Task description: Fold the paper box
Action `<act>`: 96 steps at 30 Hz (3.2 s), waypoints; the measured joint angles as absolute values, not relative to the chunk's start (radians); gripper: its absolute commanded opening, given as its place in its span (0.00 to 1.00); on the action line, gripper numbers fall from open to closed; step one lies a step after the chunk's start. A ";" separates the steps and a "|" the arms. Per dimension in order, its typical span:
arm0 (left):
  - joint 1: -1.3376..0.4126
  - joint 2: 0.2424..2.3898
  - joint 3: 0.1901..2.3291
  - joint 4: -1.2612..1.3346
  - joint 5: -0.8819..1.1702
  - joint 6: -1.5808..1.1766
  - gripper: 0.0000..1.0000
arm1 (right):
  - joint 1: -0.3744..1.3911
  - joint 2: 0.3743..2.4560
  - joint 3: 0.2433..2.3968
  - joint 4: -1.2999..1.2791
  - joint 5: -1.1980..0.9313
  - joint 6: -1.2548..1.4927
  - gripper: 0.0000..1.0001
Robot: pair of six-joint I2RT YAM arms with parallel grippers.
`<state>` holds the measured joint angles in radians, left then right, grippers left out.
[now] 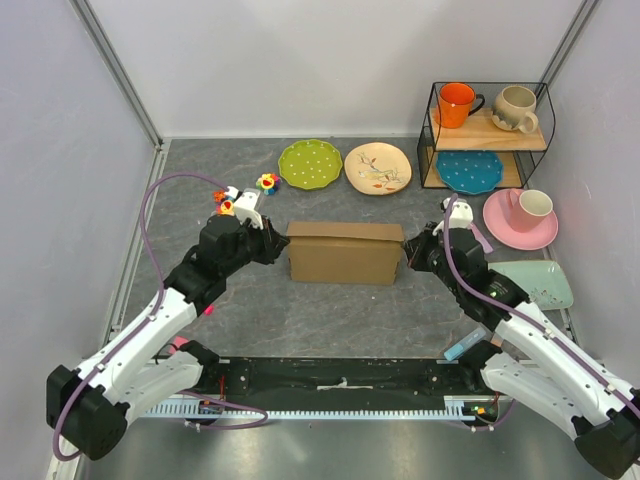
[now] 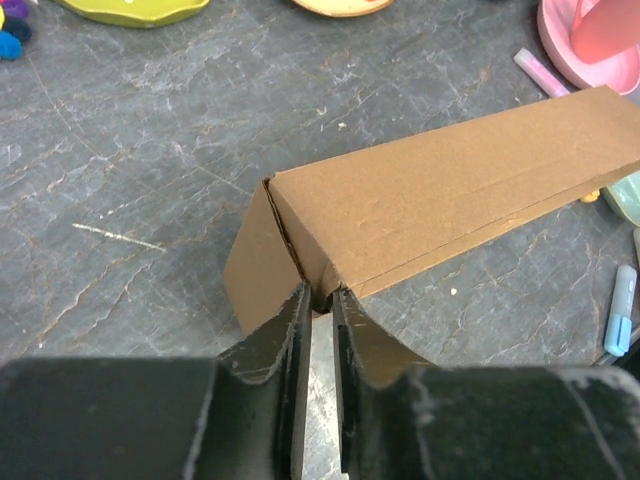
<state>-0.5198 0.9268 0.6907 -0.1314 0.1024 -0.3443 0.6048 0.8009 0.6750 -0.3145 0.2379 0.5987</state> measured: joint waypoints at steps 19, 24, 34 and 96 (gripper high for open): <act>-0.522 0.894 0.781 -0.329 0.054 -0.308 0.39 | 0.605 0.836 0.704 -0.335 0.241 0.598 0.00; -0.516 0.877 0.845 -0.350 0.055 -0.291 0.38 | 0.605 0.847 0.714 -0.338 0.242 0.598 0.00; -0.506 0.974 0.875 -0.268 0.064 -0.297 0.25 | 0.605 0.847 0.715 -0.340 0.242 0.598 0.00; -0.492 0.960 0.767 -0.133 0.071 -0.370 0.20 | 0.602 0.969 0.788 -0.286 0.170 0.614 0.00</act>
<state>-0.4915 0.9596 0.7670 -0.1333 0.0708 -0.3698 0.6022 0.9688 0.7883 -0.2859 0.1703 0.6140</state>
